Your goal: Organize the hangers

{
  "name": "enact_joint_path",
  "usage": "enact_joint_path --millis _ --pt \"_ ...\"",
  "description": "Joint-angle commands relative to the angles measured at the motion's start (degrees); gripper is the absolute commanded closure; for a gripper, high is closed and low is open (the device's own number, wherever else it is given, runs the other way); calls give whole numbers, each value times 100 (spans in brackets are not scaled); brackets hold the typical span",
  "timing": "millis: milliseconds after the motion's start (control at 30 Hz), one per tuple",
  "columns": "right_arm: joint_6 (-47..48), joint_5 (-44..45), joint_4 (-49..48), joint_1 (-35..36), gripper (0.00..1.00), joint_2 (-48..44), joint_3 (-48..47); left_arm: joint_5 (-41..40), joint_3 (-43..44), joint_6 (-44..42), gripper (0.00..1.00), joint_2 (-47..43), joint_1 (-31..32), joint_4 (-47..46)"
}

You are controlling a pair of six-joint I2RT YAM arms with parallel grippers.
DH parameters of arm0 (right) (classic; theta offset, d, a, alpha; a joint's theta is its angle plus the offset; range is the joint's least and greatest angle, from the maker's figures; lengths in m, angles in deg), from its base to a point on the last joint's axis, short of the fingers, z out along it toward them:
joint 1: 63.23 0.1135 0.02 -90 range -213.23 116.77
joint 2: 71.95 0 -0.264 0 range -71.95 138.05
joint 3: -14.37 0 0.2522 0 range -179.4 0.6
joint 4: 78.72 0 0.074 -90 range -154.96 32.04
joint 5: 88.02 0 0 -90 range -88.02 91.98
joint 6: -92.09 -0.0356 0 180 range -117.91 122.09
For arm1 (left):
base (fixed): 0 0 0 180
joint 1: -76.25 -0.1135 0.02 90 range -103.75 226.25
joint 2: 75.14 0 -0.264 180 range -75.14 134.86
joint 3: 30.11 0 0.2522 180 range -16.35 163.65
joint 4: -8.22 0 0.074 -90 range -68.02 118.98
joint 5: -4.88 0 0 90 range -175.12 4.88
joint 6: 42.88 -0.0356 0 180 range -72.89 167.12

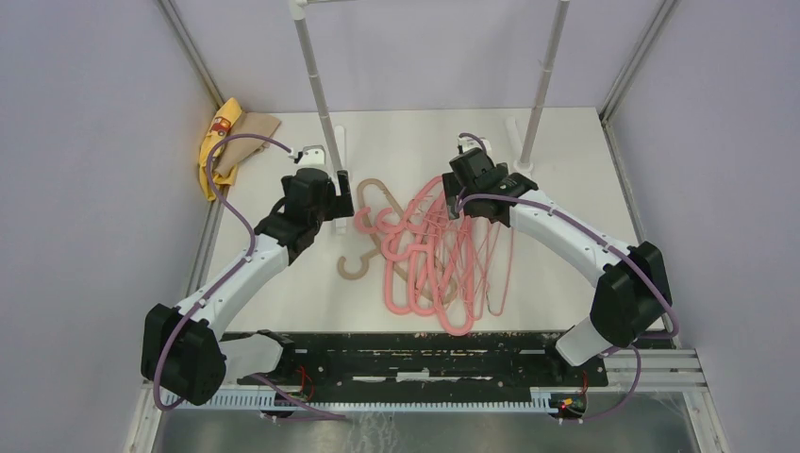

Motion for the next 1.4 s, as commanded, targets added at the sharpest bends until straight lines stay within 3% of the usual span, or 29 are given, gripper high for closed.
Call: enact_joint_path --millis 0,200,400,500,667,1200,1367 --pt "-23 124 -122 28 0 -171 -57 -88 -18 124 1 -91 17 -29" --pt "164 -944 -1096 28 0 -770 899 -102 -17 158 1 -50 21 -26" --pt "-95 -1359 -1006 399 1 -409 910 -158 -12 186 1 0 17 51" --pt "-254 -1418 -1116 660 11 -363 979 -215 0 210 1 29 19 109" --pt "-559 -1567 -1334 834 39 -309 1224 -210 14 230 1 49 21 138" --pt "-1090 -1637 -1664 1182 55 236 1672 -255 -8 265 1 -48 23 213" --pt "-1166 -1368 -1722 1217 55 257 1785 -252 -16 270 1 -76 29 215"
